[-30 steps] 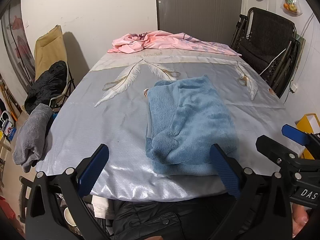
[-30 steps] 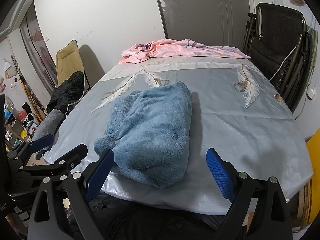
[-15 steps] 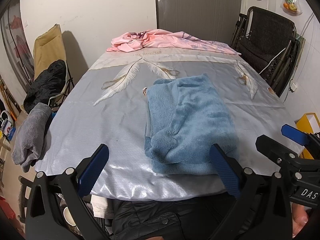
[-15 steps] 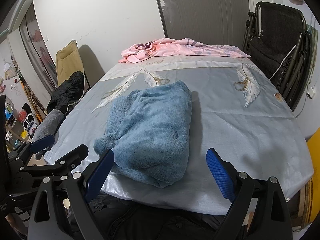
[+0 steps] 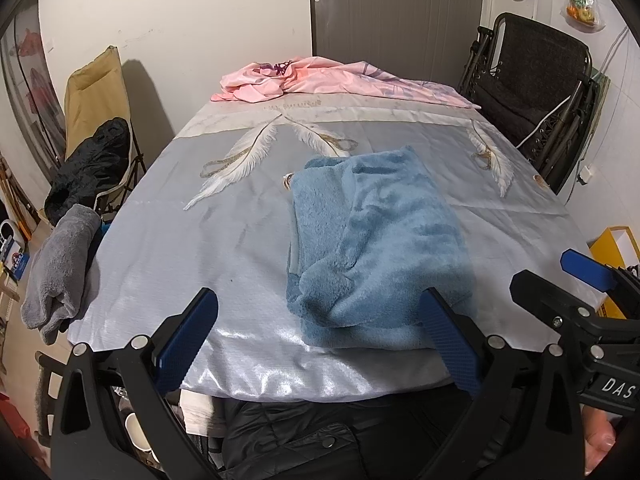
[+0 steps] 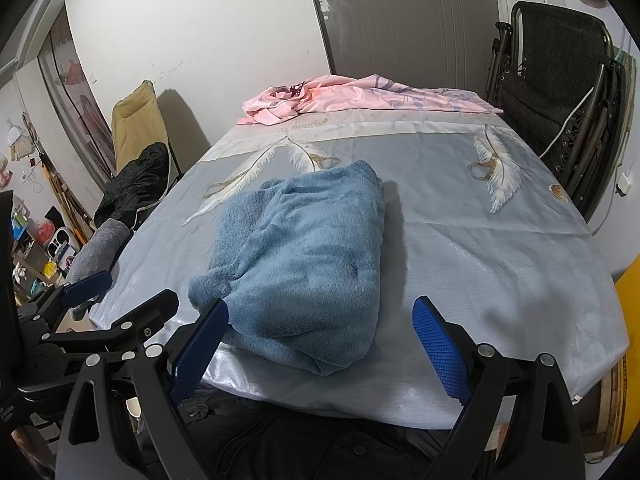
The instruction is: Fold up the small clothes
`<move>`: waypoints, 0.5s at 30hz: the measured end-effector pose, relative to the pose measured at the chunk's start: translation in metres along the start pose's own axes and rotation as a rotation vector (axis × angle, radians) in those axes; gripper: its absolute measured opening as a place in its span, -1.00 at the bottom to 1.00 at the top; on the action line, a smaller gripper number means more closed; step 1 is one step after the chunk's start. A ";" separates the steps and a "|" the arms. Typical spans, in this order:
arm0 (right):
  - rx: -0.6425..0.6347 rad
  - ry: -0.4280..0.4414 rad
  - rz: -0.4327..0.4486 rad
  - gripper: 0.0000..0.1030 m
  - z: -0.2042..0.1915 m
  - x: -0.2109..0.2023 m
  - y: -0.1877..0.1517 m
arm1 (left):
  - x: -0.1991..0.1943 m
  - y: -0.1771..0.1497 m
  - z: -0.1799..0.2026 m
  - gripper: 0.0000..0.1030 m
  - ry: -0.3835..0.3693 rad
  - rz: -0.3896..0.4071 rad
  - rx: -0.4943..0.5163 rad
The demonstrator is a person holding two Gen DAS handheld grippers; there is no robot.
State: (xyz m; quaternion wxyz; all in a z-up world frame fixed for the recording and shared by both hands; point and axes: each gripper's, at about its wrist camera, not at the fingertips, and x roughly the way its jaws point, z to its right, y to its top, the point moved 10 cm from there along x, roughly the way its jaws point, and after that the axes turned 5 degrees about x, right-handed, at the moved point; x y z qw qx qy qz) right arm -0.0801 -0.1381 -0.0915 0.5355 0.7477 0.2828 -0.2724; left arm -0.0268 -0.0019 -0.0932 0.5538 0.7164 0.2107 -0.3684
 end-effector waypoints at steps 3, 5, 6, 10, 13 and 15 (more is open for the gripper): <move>0.001 0.001 -0.004 0.82 0.001 0.001 0.000 | 0.001 0.000 -0.001 0.91 0.000 -0.001 0.003; 0.003 0.002 -0.007 0.82 0.000 0.001 -0.001 | 0.001 0.000 -0.001 0.91 0.000 -0.004 0.004; 0.004 0.004 -0.009 0.82 0.000 0.001 -0.002 | 0.001 0.000 -0.001 0.91 0.000 -0.004 0.004; 0.004 0.007 -0.008 0.82 0.000 0.001 -0.003 | 0.001 0.000 -0.001 0.91 0.002 -0.002 0.002; 0.003 0.005 -0.007 0.82 0.000 0.002 -0.002 | 0.001 0.000 -0.003 0.91 0.001 0.002 0.002; 0.004 0.005 -0.009 0.82 0.000 0.002 -0.003 | 0.001 0.000 -0.003 0.91 0.002 0.002 0.003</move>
